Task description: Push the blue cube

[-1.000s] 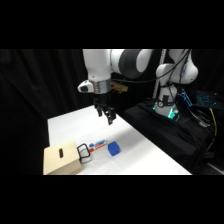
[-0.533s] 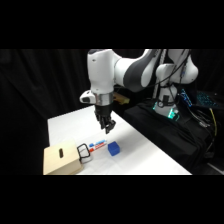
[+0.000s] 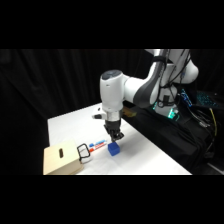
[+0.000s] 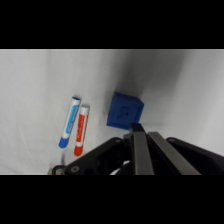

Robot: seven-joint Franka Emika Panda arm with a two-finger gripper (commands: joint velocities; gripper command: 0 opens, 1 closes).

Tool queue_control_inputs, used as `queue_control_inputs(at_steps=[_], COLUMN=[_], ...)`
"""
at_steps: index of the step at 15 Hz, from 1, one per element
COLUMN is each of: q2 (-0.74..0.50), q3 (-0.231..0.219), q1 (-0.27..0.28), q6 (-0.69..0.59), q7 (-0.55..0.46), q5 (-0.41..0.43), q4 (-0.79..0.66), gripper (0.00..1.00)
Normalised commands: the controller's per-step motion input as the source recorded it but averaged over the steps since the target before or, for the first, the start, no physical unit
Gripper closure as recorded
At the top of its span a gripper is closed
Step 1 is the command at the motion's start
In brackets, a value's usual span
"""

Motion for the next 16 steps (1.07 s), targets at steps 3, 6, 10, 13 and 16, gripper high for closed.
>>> queue_control_inputs(at_steps=[3, 6, 10, 13, 16], q2=[0.18, 0.25, 0.23, -0.03, -0.30], q3=[-0.016, -0.092, -0.126, -0.053, 0.043], q1=[0.053, 0.049, 0.059, 0.029, -0.068], q6=[0.35, 0.42, 0.33, 0.04, -0.31], q7=[0.07, 0.05, 0.06, 0.00, -0.14], q5=[-0.098, -0.156, -0.163, -0.074, 0.065], q4=[-0.09, 0.00, 0.03, -0.03, -0.02], gripper=[1.00, 1.00, 1.00, 1.00, 1.00])
